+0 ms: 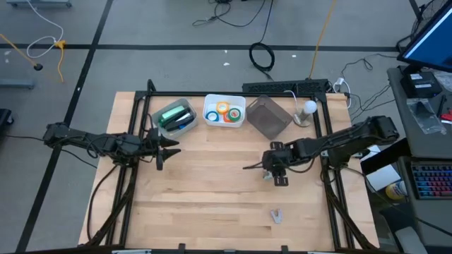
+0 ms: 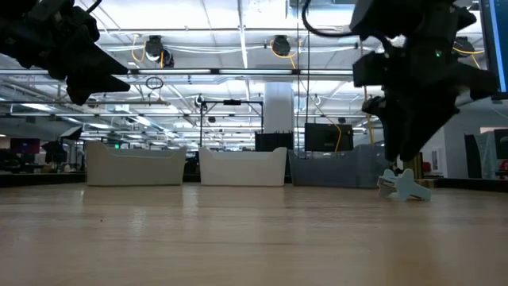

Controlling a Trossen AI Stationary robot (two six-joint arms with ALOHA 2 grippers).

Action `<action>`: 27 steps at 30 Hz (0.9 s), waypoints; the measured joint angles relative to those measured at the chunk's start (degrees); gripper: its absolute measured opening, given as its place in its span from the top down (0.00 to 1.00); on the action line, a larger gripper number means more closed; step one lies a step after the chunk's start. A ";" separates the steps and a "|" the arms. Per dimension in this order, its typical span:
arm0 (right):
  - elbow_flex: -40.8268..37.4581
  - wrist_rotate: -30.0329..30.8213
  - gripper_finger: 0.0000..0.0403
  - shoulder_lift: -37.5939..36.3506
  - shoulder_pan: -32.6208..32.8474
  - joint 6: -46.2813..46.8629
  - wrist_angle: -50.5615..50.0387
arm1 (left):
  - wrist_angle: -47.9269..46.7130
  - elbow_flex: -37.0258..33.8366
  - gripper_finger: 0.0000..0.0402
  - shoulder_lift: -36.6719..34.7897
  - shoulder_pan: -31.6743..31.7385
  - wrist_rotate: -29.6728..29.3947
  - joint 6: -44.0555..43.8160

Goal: Pick and place Stapler, Stapler remover, tape
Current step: Put the light blue staple remover into the black bin

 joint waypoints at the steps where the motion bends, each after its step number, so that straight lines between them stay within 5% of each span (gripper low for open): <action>1: -0.74 0.04 0.68 -0.25 -0.86 -0.81 0.20 | 0.04 0.00 0.55 -0.02 0.02 0.00 -0.54; 18: -7.78 -14.99 0.72 -1.84 -10.96 -9.92 11.82 | 0.17 0.00 0.55 0.07 0.00 0.08 -2.42; 27: -7.85 -18.14 0.72 -0.60 -11.63 -12.44 13.84 | 0.17 0.00 0.55 0.07 0.00 -0.06 -2.38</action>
